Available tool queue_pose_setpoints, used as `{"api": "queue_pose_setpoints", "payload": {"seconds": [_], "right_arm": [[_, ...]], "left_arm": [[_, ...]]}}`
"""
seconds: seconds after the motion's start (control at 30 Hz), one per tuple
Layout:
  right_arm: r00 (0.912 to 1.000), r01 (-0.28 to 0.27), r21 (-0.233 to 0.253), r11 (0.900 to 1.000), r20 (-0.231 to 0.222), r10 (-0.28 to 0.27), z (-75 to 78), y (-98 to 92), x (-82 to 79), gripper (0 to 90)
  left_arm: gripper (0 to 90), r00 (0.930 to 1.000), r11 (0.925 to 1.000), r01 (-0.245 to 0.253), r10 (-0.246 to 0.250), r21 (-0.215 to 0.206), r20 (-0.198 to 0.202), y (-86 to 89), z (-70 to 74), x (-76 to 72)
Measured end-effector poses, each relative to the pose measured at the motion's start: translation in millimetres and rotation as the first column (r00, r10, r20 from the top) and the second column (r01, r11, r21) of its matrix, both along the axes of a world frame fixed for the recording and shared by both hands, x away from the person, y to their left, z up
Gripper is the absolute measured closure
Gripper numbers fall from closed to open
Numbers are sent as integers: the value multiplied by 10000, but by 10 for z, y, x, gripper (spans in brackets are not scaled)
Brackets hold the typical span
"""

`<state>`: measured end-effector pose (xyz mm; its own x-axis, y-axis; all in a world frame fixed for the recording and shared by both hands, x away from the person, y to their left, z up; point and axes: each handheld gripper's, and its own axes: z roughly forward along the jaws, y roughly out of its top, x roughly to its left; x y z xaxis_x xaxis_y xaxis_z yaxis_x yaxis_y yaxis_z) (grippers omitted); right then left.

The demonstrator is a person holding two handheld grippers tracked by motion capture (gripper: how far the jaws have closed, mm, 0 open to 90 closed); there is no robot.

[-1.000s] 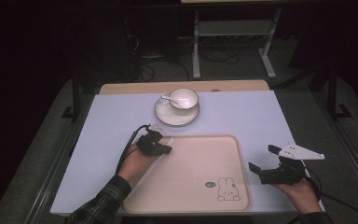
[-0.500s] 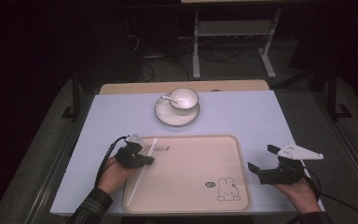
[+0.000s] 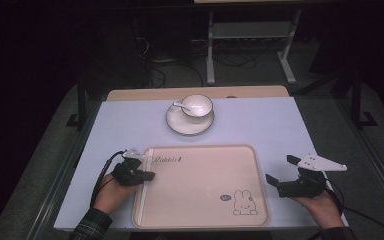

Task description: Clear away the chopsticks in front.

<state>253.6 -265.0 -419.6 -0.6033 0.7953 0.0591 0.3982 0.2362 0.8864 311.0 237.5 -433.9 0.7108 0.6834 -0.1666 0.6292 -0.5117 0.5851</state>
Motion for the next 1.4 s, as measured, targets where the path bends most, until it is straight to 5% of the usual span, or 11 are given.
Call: {"api": "queue_pose_setpoints", "payload": {"seconds": [0.43, 0.6, 0.77, 1.07, 1.13, 1.4], "right_arm": [[10000, -14, -13, 10000, -13, 14, 1, 7, -1, 0], [10000, -17, -17, 10000, 2, 17, 3, 8, -2, 0], [9999, -81, -33, 10000, 84, 81, 6, 11, -5, 0], [9999, -124, -8, 9999, 100, 124, 11, 17, -9, 0], [9999, -141, -10, 9999, 99, 141, 11, 20, -10, 0], [9997, -172, 37, 9998, 177, 172, 19, 20, -18, 0]], "left_arm": [[843, 9999, 9999, 138, -138, -51, 90, -16, 7, 13], [785, 9978, 9980, 228, -191, -585, 632, 29, 168, -25], [593, 9859, 9936, 104, 86, -1125, 1671, 224, 345, -116], [193, 9648, 9880, -161, 558, -1537, 2572, 497, 344, -333], [156, 9555, 9834, -326, 831, -1787, 2831, 587, 329, -400], [156, 9478, 9767, -838, 1394, -1977, 2867, 728, 258, -449]]}}
